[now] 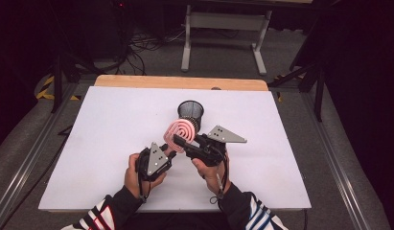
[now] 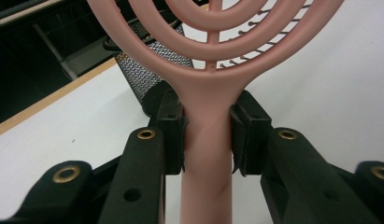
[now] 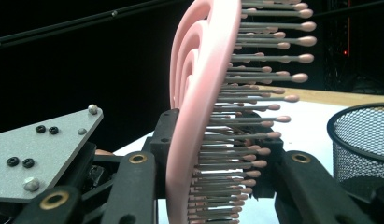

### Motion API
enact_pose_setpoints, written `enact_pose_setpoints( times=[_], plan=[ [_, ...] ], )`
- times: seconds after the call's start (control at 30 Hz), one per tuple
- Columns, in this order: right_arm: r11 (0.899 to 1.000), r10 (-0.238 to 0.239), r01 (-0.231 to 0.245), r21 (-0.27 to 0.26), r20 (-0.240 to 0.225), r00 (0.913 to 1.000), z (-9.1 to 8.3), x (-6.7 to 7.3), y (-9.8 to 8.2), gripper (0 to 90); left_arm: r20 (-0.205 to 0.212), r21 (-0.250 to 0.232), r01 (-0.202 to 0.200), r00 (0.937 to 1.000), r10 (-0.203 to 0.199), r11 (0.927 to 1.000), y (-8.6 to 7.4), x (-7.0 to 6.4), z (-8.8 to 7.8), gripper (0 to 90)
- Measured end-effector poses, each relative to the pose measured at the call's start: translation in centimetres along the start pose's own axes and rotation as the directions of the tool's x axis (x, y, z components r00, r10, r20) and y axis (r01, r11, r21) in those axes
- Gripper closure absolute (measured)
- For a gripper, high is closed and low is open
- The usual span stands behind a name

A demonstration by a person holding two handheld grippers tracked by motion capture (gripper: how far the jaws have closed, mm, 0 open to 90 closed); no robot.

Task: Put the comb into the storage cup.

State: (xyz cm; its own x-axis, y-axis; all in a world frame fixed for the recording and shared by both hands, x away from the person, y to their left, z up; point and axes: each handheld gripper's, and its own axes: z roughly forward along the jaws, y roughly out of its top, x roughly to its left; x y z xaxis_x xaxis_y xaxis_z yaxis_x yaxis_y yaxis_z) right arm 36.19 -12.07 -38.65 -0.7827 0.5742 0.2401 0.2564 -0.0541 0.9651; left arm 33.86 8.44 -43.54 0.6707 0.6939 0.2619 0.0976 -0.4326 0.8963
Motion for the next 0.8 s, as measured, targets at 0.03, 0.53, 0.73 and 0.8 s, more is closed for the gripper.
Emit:
enact_pose_setpoints(
  times=[0.03, 0.53, 0.73, 0.8],
  plan=[
    [1.000, -0.009, 0.009, -0.001, 0.000, 1.0000, -0.1, 0.1, 0.1, 62.4, 0.006, -0.002, 0.000, 1.0000, 0.000, 1.0000, 0.0, 0.0, 0.0, 69.2],
    [0.993, -0.111, 0.113, -0.042, 0.035, 0.9932, -1.5, 0.2, 1.0, 62.6, 0.097, -0.005, -0.032, 0.9947, 0.032, 0.9995, -0.2, -0.3, 0.2, 63.0],
    [0.989, -0.135, 0.138, -0.052, 0.054, 0.9893, -2.2, -0.1, 1.4, 62.7, 0.114, -0.011, -0.035, 0.9928, 0.036, 0.9993, -0.3, -0.2, 0.1, 60.9],
    [0.989, -0.134, 0.137, -0.053, 0.062, 0.9891, -2.4, -0.3, 1.5, 62.7, 0.117, -0.012, -0.035, 0.9924, 0.037, 0.9993, -0.4, -0.1, 0.0, 60.6]
  ],
)
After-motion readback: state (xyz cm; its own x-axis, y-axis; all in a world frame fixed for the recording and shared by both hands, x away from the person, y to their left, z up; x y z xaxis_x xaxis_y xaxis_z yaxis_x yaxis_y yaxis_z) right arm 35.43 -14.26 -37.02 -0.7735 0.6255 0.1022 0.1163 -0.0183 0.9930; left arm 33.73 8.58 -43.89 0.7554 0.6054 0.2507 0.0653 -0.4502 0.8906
